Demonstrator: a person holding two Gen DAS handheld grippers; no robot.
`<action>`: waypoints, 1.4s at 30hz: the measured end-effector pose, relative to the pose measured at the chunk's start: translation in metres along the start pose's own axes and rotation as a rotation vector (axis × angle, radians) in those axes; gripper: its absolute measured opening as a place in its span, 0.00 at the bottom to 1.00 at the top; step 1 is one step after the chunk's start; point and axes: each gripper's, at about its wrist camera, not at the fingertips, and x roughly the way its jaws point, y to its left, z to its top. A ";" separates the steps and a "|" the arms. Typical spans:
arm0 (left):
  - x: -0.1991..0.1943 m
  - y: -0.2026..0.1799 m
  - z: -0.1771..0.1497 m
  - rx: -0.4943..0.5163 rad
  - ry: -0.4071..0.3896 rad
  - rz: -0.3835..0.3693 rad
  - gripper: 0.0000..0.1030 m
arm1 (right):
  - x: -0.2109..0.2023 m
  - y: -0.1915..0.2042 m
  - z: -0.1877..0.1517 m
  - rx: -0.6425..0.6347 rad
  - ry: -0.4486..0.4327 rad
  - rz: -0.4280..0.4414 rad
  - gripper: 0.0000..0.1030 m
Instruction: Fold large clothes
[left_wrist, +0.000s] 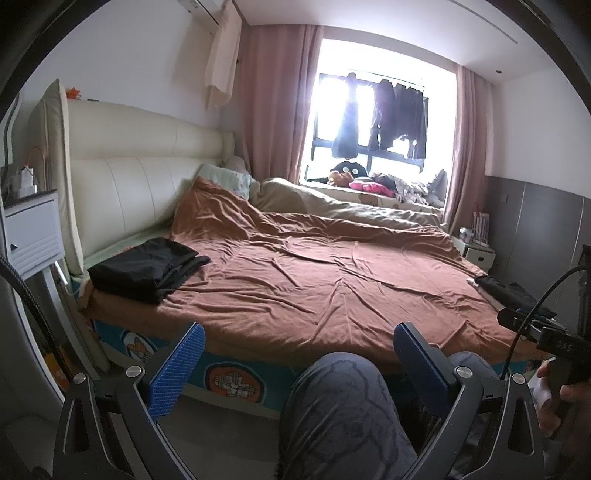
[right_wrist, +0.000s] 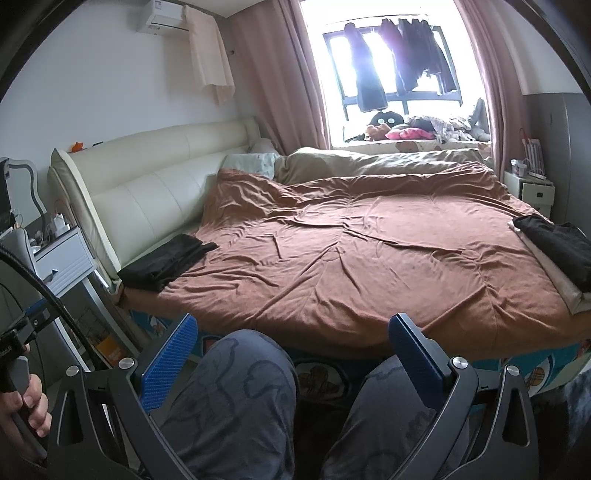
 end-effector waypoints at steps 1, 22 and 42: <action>0.000 0.000 0.000 0.000 0.000 0.000 0.99 | 0.000 0.000 0.000 0.001 0.000 0.000 1.00; -0.003 0.000 -0.002 -0.006 -0.007 -0.001 1.00 | -0.002 0.003 0.000 0.000 0.000 -0.001 1.00; -0.021 -0.012 0.003 -0.006 -0.055 -0.004 0.99 | 0.000 0.013 0.004 -0.011 0.006 -0.008 1.00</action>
